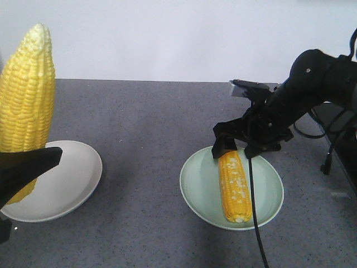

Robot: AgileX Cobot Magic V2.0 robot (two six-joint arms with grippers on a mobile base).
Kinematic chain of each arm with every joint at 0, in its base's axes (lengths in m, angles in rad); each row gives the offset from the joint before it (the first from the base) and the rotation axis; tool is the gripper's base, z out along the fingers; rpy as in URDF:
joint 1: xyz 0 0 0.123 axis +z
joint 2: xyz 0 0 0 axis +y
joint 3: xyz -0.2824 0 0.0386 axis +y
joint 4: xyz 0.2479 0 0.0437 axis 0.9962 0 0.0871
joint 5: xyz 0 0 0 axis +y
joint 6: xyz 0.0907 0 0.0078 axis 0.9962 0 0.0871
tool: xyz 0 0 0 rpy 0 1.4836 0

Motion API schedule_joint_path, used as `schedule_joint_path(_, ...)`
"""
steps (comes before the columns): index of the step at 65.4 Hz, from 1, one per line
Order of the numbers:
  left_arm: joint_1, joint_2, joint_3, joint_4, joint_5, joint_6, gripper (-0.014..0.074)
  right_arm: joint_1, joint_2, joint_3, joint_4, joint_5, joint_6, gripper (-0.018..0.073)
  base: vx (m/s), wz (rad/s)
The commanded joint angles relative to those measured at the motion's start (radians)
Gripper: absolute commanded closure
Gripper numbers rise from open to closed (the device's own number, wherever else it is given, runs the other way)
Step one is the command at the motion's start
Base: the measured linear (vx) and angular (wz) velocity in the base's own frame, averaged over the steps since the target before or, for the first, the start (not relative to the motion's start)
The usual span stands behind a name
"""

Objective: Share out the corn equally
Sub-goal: 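Lower the right gripper's cob onto the pale green plate, then lower the left gripper's cob onto the cream plate and release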

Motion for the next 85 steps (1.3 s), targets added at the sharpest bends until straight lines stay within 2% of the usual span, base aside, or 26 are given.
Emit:
schedule_joint_path(1, -0.003, -0.005, -0.022, -0.017, -0.076, -0.009, 0.0242, 0.011, -0.144, -0.011, -0.019, 0.013, -0.019, -0.0031, 0.0, 0.0)
schedule_joint_path(15, -0.003, 0.024, -0.022, -0.017, -0.079, -0.013, 0.0242, 0.139, -0.404, 0.196, -0.126, -0.167, -0.023, -0.001, 0.0, 0.0)
schedule_joint_path(26, -0.003, 0.071, -0.025, -0.004, -0.083, -0.059, 0.0242, 0.21, -0.589, 0.311, -0.156, -0.21, -0.026, -0.0009, 0.0, 0.0)
schedule_joint_path(34, -0.003, 0.131, -0.032, 0.066, -0.086, -0.136, 0.0242, 0.227, -0.681, 0.351, -0.174, -0.208, -0.04, -0.0009, 0.0, 0.0)
schedule_joint_path(43, 0.007, 0.222, -0.11, 0.191, 0.022, -0.221, 0.0242, 0.227, -0.732, 0.361, -0.214, -0.208, -0.041, -0.0009, 0.0, 0.0)
schedule_joint_path(47, 0.033, 0.259, -0.159, 0.242, 0.079, -0.248, 0.0242, 0.227, -0.742, 0.361, -0.225, -0.21, -0.041, -0.0009, 0.0, 0.0)
schedule_joint_path(52, 0.08, 0.313, -0.219, 0.263, 0.154, -0.252, 0.0242, 0.227, -0.744, 0.361, -0.229, -0.208, -0.041, -0.0009, 0.0, 0.0)
schedule_joint_path(72, 0.3, 0.525, -0.347, 0.27, 0.335, -0.249, 0.0242, 0.227, -0.744, 0.361, -0.23, -0.205, -0.042, -0.0009, 0.0, 0.0)
schedule_joint_path(85, 0.379, 0.637, -0.351, 0.263, 0.388, -0.248, 0.0242, 0.227, -0.744, 0.361, -0.232, -0.206, -0.042, -0.0009, 0.0, 0.0)
